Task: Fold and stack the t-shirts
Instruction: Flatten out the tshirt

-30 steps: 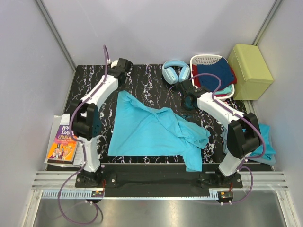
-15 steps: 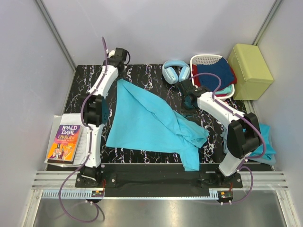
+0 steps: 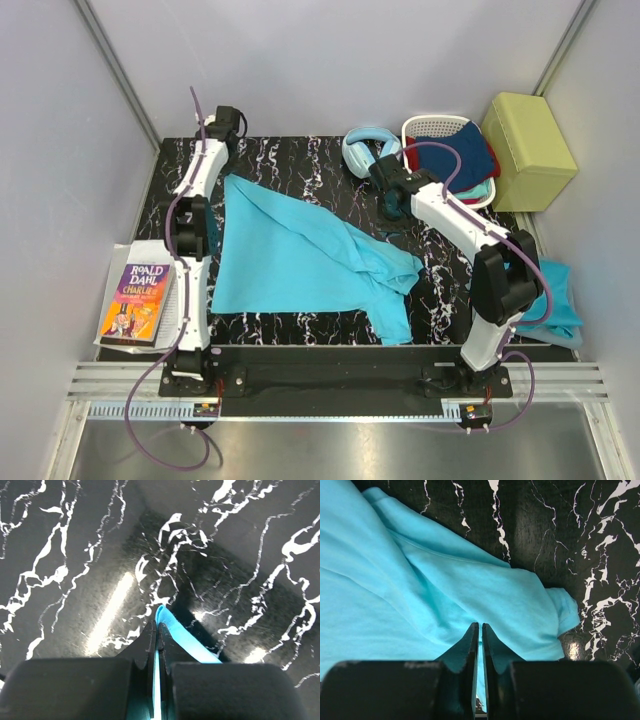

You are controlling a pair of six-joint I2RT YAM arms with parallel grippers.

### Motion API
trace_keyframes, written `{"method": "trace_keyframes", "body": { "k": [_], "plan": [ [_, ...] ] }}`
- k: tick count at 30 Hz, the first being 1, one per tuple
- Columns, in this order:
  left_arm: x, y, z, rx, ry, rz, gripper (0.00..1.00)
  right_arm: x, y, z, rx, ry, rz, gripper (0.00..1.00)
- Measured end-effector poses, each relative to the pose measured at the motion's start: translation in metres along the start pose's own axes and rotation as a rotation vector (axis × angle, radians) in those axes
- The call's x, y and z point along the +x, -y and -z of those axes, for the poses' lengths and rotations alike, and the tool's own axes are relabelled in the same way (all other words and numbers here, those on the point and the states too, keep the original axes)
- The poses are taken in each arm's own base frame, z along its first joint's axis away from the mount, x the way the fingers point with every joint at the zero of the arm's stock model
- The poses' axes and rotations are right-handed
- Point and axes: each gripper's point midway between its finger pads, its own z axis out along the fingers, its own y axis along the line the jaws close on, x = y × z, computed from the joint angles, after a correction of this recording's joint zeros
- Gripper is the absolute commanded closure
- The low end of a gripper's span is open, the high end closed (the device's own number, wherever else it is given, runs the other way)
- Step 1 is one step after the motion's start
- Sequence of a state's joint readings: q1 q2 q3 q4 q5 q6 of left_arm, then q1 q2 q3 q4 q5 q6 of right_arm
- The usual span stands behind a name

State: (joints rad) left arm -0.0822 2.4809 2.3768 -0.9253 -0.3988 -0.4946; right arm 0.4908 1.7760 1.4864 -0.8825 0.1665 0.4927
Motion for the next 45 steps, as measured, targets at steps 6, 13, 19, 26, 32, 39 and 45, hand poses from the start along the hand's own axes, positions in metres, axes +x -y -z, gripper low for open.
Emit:
{"method": "trace_keyframes", "body": {
  "k": [6, 13, 19, 26, 32, 39, 45],
  "plan": [
    [-0.01, 0.0, -0.002, 0.009, 0.025, -0.009, 0.99, 0.005, 0.003, -0.002, 0.013, -0.021, 0.008, 0.87],
    [-0.012, 0.001, -0.005, 0.016, 0.035, 0.007, 0.37, 0.007, 0.005, -0.001, 0.019, -0.031, 0.014, 0.86],
    [0.022, -0.017, 0.016, -0.042, 0.01, -0.053, 0.01, 0.008, 0.005, 0.0, 0.017, -0.028, 0.015, 0.78],
    [0.014, 0.01, 0.16, 0.158, 0.198, -0.032, 0.01, 0.018, 0.01, 0.004, 0.007, -0.034, 0.013, 0.8],
    [0.103, 0.013, 0.211, 0.279, 0.162, -0.066, 0.01, 0.037, 0.015, 0.003, -0.002, -0.064, 0.004, 0.82],
    [0.239, -0.017, 0.173, 0.171, -0.073, -0.246, 0.01, 0.042, 0.005, 0.001, -0.022, -0.059, 0.019, 0.83],
    [0.274, -0.013, 0.196, 0.228, -0.094, -0.279, 0.01, 0.055, -0.014, -0.008, -0.033, -0.079, 0.068, 0.83]
  ]
}}
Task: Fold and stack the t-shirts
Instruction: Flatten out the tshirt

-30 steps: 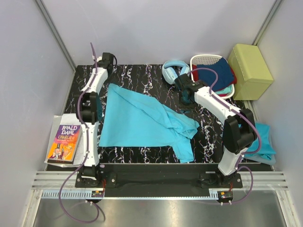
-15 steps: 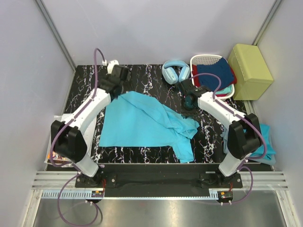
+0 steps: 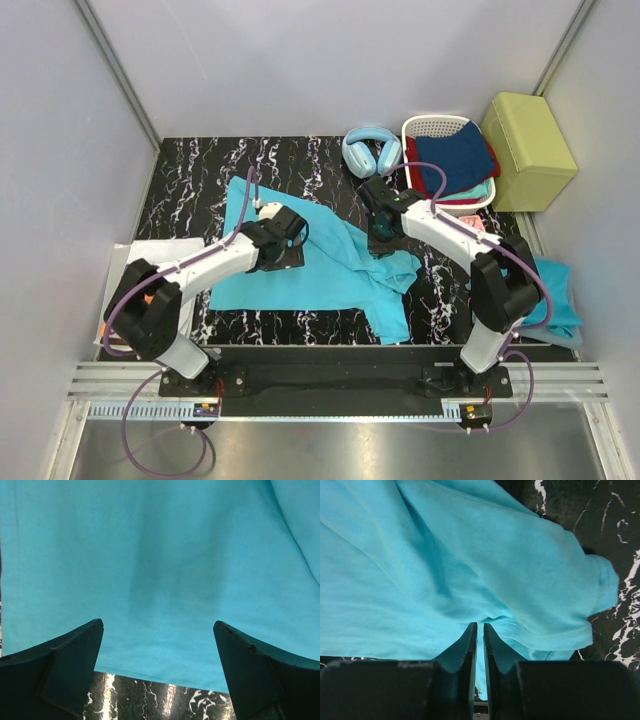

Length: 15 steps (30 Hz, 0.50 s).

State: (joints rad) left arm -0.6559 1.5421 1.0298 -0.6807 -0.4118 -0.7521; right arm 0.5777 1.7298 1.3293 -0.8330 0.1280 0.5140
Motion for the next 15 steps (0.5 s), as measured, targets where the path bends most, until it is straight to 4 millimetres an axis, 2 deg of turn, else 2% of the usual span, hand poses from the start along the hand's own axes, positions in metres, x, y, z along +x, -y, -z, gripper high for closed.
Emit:
{"method": "trace_keyframes", "body": {
  "k": [3, 7, 10, 15],
  "plan": [
    [0.004, 0.003, 0.003, 0.013, -0.002, 0.009, 0.01, 0.006, -0.004, -0.01, 0.009, -0.027, 0.013, 0.84],
    [0.015, -0.002, -0.001, -0.001, -0.026, 0.013, 0.01, 0.016, -0.009, -0.026, 0.016, -0.069, 0.024, 0.84],
    [0.021, -0.006, -0.003, -0.013, -0.039, 0.009, 0.01, 0.019, -0.014, -0.029, 0.014, -0.074, 0.029, 0.82],
    [0.021, -0.006, -0.003, -0.012, -0.04, 0.009, 0.01, 0.023, -0.023, -0.028, 0.003, -0.071, 0.04, 0.69]
  ]
}}
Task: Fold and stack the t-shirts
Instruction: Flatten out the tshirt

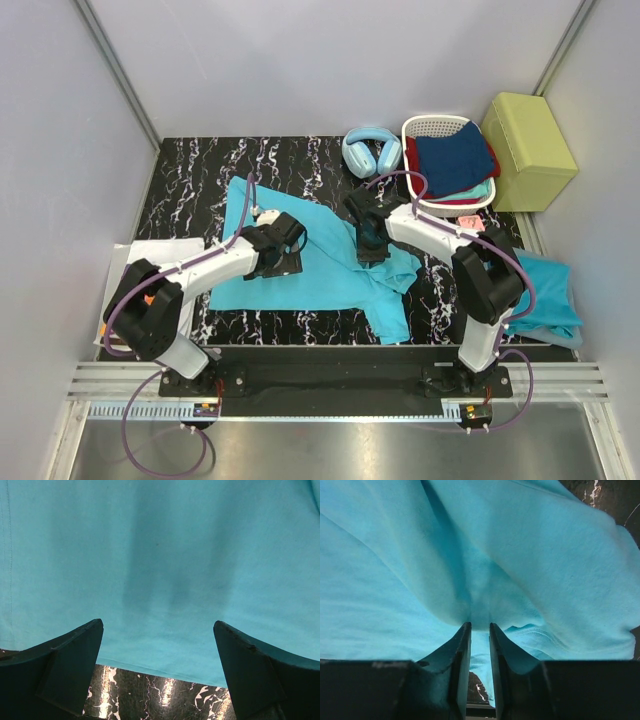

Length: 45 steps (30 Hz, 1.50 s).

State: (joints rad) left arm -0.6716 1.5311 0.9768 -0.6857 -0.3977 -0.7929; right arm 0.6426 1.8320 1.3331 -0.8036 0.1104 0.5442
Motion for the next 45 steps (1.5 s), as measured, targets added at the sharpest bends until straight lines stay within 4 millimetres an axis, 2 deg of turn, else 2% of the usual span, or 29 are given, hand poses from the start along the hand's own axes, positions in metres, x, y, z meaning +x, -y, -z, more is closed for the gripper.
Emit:
{"method": "trace_keyframes", "body": {
  "k": [6, 14, 21, 24, 26, 28, 34, 38, 45],
  "plan": [
    [0.0, 0.0, 0.0, 0.001, -0.001, -0.001, 0.01, 0.0, -0.001, 0.0, 0.0, 0.003, -0.003, 0.52],
    [0.002, 0.0, -0.001, 0.0, -0.008, -0.003, 0.01, 0.001, 0.001, -0.001, 0.012, 0.006, -0.001, 0.52],
    [0.007, 0.001, -0.006, -0.01, -0.025, -0.015, 0.01, 0.008, 0.006, -0.008, 0.026, -0.006, 0.0, 0.64],
    [0.01, 0.001, -0.009, -0.016, -0.036, -0.023, 0.01, 0.015, 0.01, -0.013, 0.036, -0.021, -0.001, 0.76],
    [0.012, 0.002, -0.01, -0.018, -0.04, -0.027, 0.01, 0.019, 0.012, -0.015, 0.042, -0.028, -0.004, 0.9],
    [0.012, 0.002, -0.01, -0.016, -0.042, -0.029, 0.01, 0.02, 0.014, -0.016, 0.047, -0.032, -0.006, 0.99],
    [0.013, 0.004, -0.01, -0.013, -0.042, -0.031, 0.01, 0.018, 0.016, -0.015, 0.063, -0.018, -0.01, 1.0],
    [0.014, 0.005, -0.01, -0.012, -0.044, -0.038, 0.01, 0.01, 0.018, -0.008, 0.076, 0.011, -0.01, 1.0],
    [0.018, 0.007, -0.011, -0.008, -0.053, -0.043, 0.01, -0.03, 0.006, 0.016, 0.063, 0.127, -0.008, 1.0]
  ]
}}
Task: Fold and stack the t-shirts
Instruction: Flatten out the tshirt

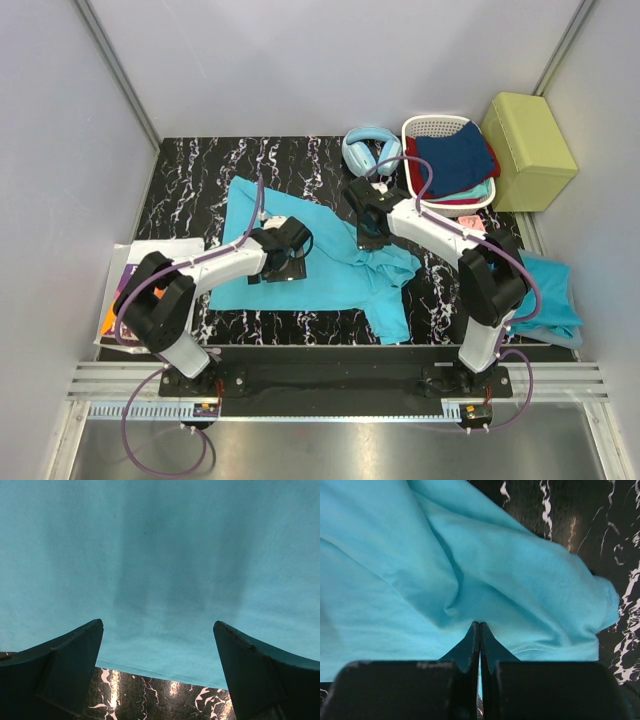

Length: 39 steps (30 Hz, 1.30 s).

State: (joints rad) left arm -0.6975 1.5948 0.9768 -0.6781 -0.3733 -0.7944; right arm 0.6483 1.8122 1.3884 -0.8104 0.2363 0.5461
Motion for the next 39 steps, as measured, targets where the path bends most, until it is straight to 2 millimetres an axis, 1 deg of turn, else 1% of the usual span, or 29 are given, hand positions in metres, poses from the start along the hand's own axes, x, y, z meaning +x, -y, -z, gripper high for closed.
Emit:
{"method": "trace_keyframes", "body": {
  "k": [4, 8, 12, 16, 19, 21, 23, 25, 27, 28, 30, 32, 35, 38, 39],
  "plan": [
    [0.001, 0.001, 0.0, 0.003, -0.001, -0.003, 0.01, -0.02, -0.004, 0.007, -0.002, 0.052, -0.003, 1.0],
    [0.003, 0.0, 0.0, 0.001, -0.006, -0.006, 0.01, -0.035, -0.002, 0.006, 0.008, 0.069, -0.015, 1.0],
    [0.006, 0.0, -0.001, 0.003, -0.014, -0.007, 0.01, -0.059, 0.022, -0.003, 0.05, 0.076, -0.08, 1.0],
    [0.01, -0.001, -0.002, 0.004, -0.026, -0.01, 0.01, -0.086, 0.059, -0.009, 0.12, 0.096, -0.163, 1.0],
    [0.012, 0.0, -0.002, 0.008, -0.032, -0.012, 0.01, -0.111, 0.081, -0.009, 0.168, 0.135, -0.212, 1.0],
    [0.012, 0.0, -0.002, 0.009, -0.032, -0.014, 0.01, -0.131, 0.089, -0.009, 0.187, 0.172, -0.234, 1.0],
    [0.012, 0.0, -0.002, 0.01, -0.034, -0.015, 0.01, -0.149, 0.091, -0.007, 0.198, 0.202, -0.245, 1.0],
    [0.012, 0.0, -0.002, 0.011, -0.036, -0.015, 0.01, -0.166, 0.086, -0.007, 0.19, 0.231, -0.251, 1.0],
    [0.013, 0.001, -0.001, 0.013, -0.039, -0.016, 0.01, -0.176, 0.081, -0.007, 0.179, 0.245, -0.254, 1.0],
    [0.013, 0.001, -0.001, 0.015, -0.041, -0.016, 0.01, -0.177, 0.079, -0.007, 0.173, 0.247, -0.254, 0.87],
    [0.014, 0.001, -0.001, 0.018, -0.044, -0.017, 0.01, -0.173, 0.076, -0.008, 0.162, 0.23, -0.246, 0.77],
    [0.014, 0.001, -0.001, 0.02, -0.045, -0.02, 0.01, -0.166, 0.072, -0.011, 0.148, 0.213, -0.233, 0.71],
    [0.014, 0.001, -0.001, 0.021, -0.046, -0.027, 0.01, -0.133, 0.065, -0.019, 0.131, 0.137, -0.198, 0.66],
    [0.014, 0.001, -0.001, 0.023, -0.048, -0.034, 0.01, -0.093, 0.059, -0.024, 0.124, 0.058, -0.156, 0.64],
    [0.014, 0.001, -0.001, 0.024, -0.048, -0.035, 0.01, -0.083, 0.057, -0.024, 0.123, 0.04, -0.146, 0.63]
  ]
}}
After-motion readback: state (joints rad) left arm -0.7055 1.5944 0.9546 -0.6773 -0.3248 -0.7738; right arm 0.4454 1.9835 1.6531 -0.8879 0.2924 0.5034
